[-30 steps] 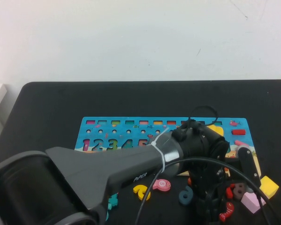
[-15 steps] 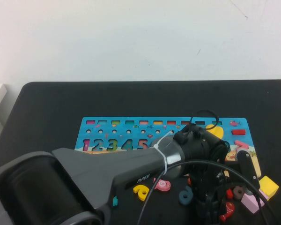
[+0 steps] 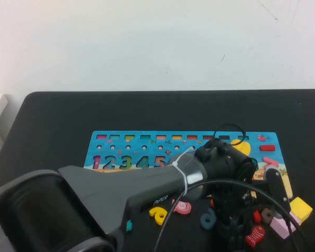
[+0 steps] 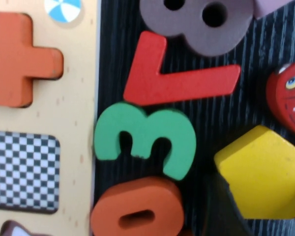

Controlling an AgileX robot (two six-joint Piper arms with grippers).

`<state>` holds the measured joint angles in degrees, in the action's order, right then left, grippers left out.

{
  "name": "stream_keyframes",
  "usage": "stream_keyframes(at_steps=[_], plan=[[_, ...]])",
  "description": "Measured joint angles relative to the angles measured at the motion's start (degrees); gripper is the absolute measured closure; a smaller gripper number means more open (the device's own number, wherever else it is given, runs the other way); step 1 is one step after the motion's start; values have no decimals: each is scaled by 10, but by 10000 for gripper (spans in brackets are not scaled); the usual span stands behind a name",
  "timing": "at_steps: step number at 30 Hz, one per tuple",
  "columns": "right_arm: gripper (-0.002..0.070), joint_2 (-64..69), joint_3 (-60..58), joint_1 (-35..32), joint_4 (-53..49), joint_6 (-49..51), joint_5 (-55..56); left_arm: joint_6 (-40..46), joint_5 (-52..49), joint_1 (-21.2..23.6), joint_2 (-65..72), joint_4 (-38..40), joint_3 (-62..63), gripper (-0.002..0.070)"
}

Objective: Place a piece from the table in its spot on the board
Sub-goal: Pick up the "Pentagon", then place the "Pentagon" into the hole of the Pentagon

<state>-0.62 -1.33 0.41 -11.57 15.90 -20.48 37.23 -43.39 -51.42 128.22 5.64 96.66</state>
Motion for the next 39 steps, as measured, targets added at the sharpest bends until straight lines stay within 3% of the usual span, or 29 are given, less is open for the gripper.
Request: stream_keyframes(at_steps=[14,20,28,32,39], plan=[[657,0,0,0,0,0,0,0,-101,7,-83,-56,1,391],[657,0,0,0,0,0,0,4,-145,84,-100,-48,1,391],[658,0,0,0,0,0,0,167,-110,184,-100,0,1,391],[657,0,0,0,0,0,0,231,-97,191,-98,5,1,391],[657,0,0,0,0,0,0,244,-92,191,-54,20,1,391]])
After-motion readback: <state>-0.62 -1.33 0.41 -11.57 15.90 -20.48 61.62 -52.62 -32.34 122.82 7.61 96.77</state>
